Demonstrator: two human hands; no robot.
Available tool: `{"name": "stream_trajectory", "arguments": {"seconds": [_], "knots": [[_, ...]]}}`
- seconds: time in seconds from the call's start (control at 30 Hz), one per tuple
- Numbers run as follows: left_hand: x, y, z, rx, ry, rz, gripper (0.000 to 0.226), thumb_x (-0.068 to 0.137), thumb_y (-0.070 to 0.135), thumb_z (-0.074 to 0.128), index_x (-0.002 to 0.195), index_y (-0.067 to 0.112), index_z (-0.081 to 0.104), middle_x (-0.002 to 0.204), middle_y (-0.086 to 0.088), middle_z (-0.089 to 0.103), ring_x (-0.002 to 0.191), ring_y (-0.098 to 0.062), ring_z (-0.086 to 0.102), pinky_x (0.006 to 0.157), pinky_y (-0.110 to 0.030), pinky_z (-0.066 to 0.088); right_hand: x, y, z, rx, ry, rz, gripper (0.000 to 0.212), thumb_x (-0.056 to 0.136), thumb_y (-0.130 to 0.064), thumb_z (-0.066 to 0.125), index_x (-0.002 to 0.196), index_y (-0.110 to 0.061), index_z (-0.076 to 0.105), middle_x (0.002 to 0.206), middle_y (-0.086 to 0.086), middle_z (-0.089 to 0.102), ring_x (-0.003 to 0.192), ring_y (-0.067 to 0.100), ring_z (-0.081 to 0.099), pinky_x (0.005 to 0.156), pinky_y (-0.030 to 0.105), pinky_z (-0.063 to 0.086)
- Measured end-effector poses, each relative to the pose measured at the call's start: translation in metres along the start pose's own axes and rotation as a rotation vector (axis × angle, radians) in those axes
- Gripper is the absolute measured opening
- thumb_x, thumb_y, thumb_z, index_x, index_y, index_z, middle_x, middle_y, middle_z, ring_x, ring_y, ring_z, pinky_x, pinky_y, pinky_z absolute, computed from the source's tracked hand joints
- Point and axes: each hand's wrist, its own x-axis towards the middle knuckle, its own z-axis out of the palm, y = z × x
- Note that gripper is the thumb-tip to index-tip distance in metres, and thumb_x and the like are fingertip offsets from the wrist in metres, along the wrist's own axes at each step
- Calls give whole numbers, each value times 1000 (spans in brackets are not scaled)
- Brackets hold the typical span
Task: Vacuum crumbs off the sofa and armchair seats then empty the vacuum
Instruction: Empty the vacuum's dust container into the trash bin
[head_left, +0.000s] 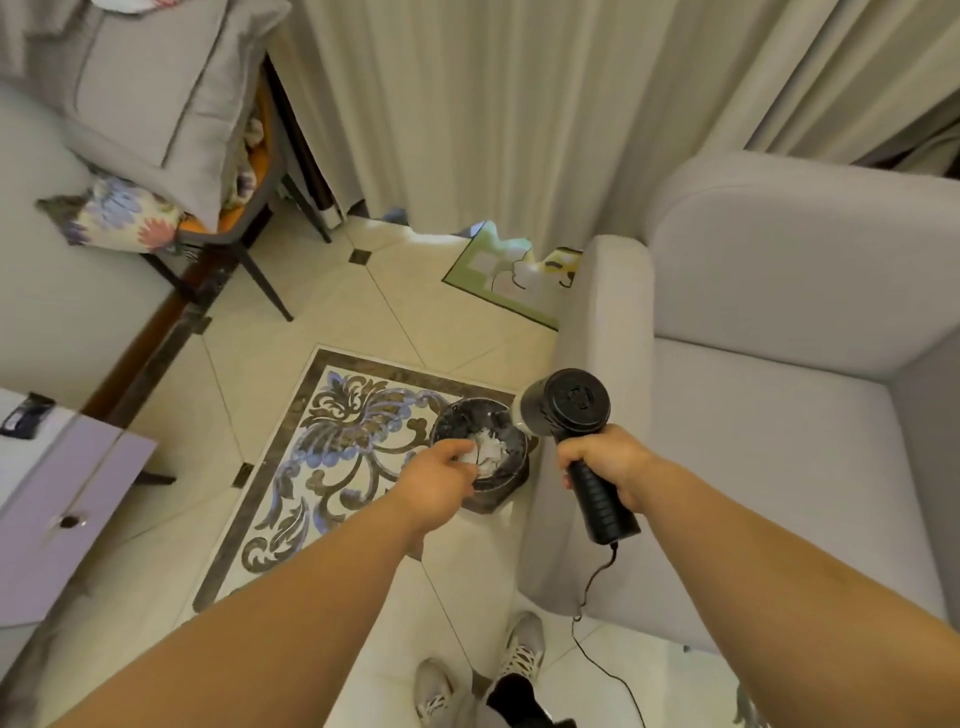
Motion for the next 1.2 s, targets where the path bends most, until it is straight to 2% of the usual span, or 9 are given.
{"name": "stream_trajectory", "arguments": {"seconds": [0.2,0.3,0.43,0.57,0.73,0.87,1.07,1.13,1.2], "knots": [[28,19,-1,-25,59,25,44,95,8,50,137,15,47,104,-5,61,94,-22,60,80,-31,49,15,-16,-24,-10,-42,-68,18,75,5,64,87,-8,62,65,13,63,57,25,62,57,31,56],[36,24,5,-22,22,15,42,97,9,47,138,15,45,89,0,59,83,-19,58,64,-21,45,22,-20,-38,1,-47,-53,26,75,4,67,96,-11,61,71,13,66,60,24,65,61,33,58],[55,41,11,93,10,38,42,97,16,48,139,18,45,115,-10,62,99,-23,60,84,-32,49,27,-25,-52,-16,-12,-37,32,71,-1,72,100,-10,63,81,17,68,75,31,66,73,40,58],[84,64,28,202,-63,146,51,94,17,56,142,17,39,137,-7,50,118,-23,51,102,-33,39,29,-32,-63,-69,61,-26,23,68,-7,75,88,-11,67,80,14,67,71,28,62,61,31,53],[115,86,68,268,-158,314,74,78,5,71,141,15,34,108,10,56,101,-13,56,82,-9,46,32,-33,-79,-60,110,-16,22,65,-8,75,85,-13,69,80,11,67,72,27,62,59,29,51],[128,96,96,438,-107,397,99,67,17,81,147,19,23,139,-4,41,127,-24,41,107,-40,38,36,-30,-95,-60,111,-22,23,63,-9,75,85,-11,70,79,12,68,72,27,64,61,30,52],[134,105,108,432,-43,489,81,63,17,83,131,25,40,125,-2,49,115,-22,50,99,-43,45,34,-28,-110,-131,74,-49,24,65,-10,76,88,-13,70,85,12,70,77,26,65,67,31,55],[136,106,109,466,-39,505,78,64,19,83,129,26,41,124,-1,46,110,-21,50,96,-40,46,34,-30,-115,-140,68,-127,35,67,-11,80,98,-19,67,92,8,70,84,24,66,73,33,56],[137,105,111,480,-41,517,73,66,22,82,127,27,41,121,0,42,105,-20,50,92,-35,46,34,-33,-121,-96,115,-202,71,67,-21,87,129,-24,52,110,0,66,98,22,64,86,36,54]]}}
